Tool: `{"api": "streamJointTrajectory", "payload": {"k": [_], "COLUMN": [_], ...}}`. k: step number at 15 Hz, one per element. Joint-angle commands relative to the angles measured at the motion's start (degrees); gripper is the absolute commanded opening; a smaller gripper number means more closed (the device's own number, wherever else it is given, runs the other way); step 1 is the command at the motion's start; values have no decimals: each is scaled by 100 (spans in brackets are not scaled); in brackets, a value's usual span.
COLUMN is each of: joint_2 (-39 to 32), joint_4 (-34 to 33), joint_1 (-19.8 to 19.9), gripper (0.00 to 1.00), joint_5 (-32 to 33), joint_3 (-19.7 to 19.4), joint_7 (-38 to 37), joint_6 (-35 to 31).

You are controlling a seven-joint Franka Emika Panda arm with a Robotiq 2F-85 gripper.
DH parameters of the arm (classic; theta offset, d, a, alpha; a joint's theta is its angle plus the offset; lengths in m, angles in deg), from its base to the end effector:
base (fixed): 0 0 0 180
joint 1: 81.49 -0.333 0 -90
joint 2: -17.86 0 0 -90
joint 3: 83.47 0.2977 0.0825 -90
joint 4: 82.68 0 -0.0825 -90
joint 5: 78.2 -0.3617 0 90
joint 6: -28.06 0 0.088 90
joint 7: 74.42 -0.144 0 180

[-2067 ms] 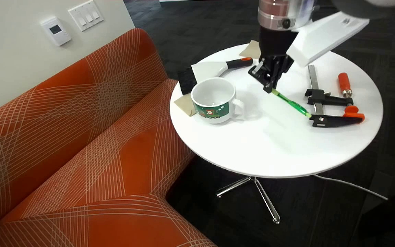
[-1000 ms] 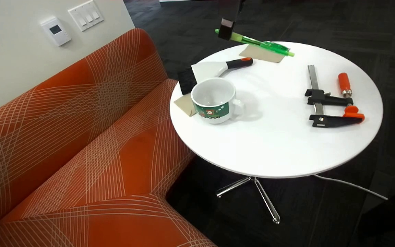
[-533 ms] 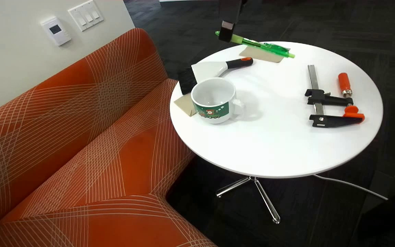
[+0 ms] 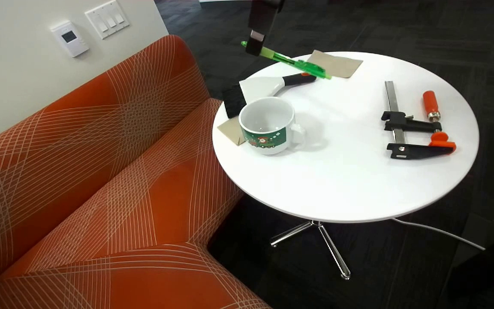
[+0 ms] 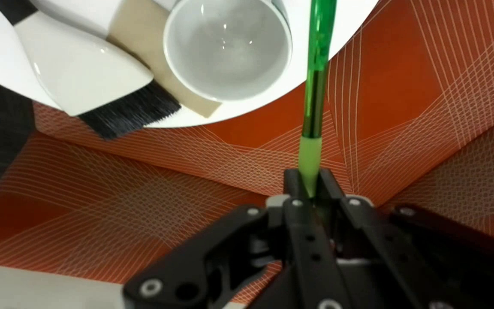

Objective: Pick up the pen and place it in the cup

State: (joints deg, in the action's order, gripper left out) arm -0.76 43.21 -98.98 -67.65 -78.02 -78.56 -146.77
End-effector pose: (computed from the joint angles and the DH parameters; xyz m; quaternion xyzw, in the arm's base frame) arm 0.5459 0.2450 0.2628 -0.9356 -0.2358 -0.2592 0.0438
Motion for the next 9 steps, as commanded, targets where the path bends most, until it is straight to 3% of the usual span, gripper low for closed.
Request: {"api": "streamJointTrajectory", "payload": {"k": [1,9], "joint_2": [-579,-1536], "joint_4": [-512,-1616], "joint_1": [203,548], "gripper": [3,3], "joint_5": [117,44], "joint_3": [124,273], "joint_7": [511,1256], "joint_6": [-507,-687]}}
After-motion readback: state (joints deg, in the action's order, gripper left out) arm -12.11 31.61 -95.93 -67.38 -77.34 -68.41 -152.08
